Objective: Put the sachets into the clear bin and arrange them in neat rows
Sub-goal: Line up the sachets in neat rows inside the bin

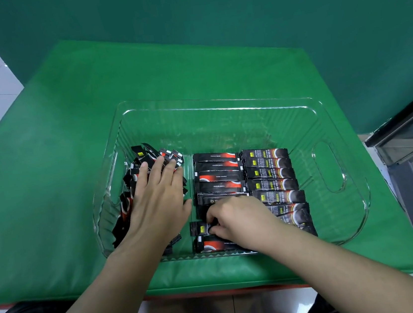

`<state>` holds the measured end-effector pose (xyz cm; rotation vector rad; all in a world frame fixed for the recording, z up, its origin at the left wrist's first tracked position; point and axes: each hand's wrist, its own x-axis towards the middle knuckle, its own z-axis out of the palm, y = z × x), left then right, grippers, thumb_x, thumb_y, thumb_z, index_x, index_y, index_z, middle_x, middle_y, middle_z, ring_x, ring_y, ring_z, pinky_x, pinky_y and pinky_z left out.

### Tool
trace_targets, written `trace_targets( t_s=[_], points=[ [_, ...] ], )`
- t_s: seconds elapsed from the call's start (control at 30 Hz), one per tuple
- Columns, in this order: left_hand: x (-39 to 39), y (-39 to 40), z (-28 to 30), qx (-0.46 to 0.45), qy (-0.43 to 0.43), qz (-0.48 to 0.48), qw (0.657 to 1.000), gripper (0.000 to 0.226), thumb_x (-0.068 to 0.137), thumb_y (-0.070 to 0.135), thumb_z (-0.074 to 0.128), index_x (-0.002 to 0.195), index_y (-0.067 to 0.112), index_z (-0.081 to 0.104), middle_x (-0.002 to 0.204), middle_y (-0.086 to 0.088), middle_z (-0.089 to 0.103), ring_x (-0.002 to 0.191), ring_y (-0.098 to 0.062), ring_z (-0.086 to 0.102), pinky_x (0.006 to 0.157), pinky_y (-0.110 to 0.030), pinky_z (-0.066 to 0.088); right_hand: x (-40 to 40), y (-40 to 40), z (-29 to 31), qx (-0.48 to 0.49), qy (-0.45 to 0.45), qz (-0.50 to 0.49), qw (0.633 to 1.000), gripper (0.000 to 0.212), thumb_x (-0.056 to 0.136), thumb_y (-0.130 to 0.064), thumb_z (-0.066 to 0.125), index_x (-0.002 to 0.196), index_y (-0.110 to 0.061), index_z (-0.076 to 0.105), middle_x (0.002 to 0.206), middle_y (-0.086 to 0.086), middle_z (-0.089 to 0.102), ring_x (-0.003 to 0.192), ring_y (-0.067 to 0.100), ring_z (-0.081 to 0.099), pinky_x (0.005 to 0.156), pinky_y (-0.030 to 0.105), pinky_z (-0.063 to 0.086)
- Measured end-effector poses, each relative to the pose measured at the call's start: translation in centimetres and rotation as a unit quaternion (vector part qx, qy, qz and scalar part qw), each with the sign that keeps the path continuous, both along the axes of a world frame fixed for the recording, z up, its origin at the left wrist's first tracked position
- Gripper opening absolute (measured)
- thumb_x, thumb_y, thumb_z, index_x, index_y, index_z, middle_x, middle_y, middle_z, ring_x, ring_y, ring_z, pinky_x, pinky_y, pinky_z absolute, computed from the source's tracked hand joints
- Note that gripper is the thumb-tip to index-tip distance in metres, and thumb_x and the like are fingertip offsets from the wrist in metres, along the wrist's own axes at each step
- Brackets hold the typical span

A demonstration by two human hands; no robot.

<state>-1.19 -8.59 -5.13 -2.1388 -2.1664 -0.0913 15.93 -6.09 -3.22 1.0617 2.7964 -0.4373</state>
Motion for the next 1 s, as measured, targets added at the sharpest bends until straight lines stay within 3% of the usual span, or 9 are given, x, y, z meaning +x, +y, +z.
trace_targets(
  t_s=[0.3, 0.53, 0.77, 1.0],
  points=[
    [0.0, 0.0, 0.0, 0.000, -0.002, 0.000, 1.000, 0.065, 0.075, 0.042, 0.070, 0.126, 0.004, 0.058, 0.133, -0.013, 0.056, 0.132, -0.032, 0.042, 0.112, -0.053, 0.023, 0.5, 0.0, 0.0, -0.003, -0.005, -0.013, 1.000, 0.027, 0.093, -0.036, 0.054, 0.115, -0.022, 0.060, 0.102, -0.001, 0.065, 0.098, 0.021, 0.060, 0.067, 0.029, 0.039],
    [0.0, -0.1, 0.2, -0.007, -0.001, 0.002, 1.000, 0.066, 0.079, 0.044, 0.066, 0.131, 0.006, 0.055, 0.138, -0.012, 0.052, 0.136, -0.030, 0.037, 0.114, -0.052, 0.019, 2.0, 0.6, 1.0, 0.007, 0.013, -0.059, 0.998, 0.024, 0.092, -0.038, 0.055, 0.112, -0.025, 0.060, 0.103, -0.006, 0.064, 0.097, 0.017, 0.059, 0.073, 0.028, 0.042],
    [0.0, -0.1, 0.5, -0.014, 0.002, 0.002, 1.000, 0.067, 0.082, 0.046, 0.062, 0.135, 0.007, 0.051, 0.141, -0.011, 0.049, 0.138, -0.029, 0.033, 0.115, -0.051, 0.015, 3.0, 1.4, 0.4, 0.049, -0.047, -0.091, 0.994, 0.023, 0.092, -0.036, 0.053, 0.109, -0.023, 0.063, 0.108, -0.001, 0.066, 0.097, 0.024, 0.062, 0.075, 0.034, 0.052],
    [0.1, -0.1, 0.5, -0.013, 0.005, 0.000, 1.000, 0.067, 0.084, 0.047, 0.059, 0.138, 0.008, 0.048, 0.144, -0.010, 0.045, 0.140, -0.028, 0.030, 0.116, -0.050, 0.012, 2.8, 1.6, 0.4, 0.024, -0.030, -0.096, 0.995, 0.023, 0.093, -0.033, 0.055, 0.113, -0.026, 0.064, 0.101, -0.002, 0.068, 0.097, 0.022, 0.062, 0.069, 0.028, 0.044]
  ],
)
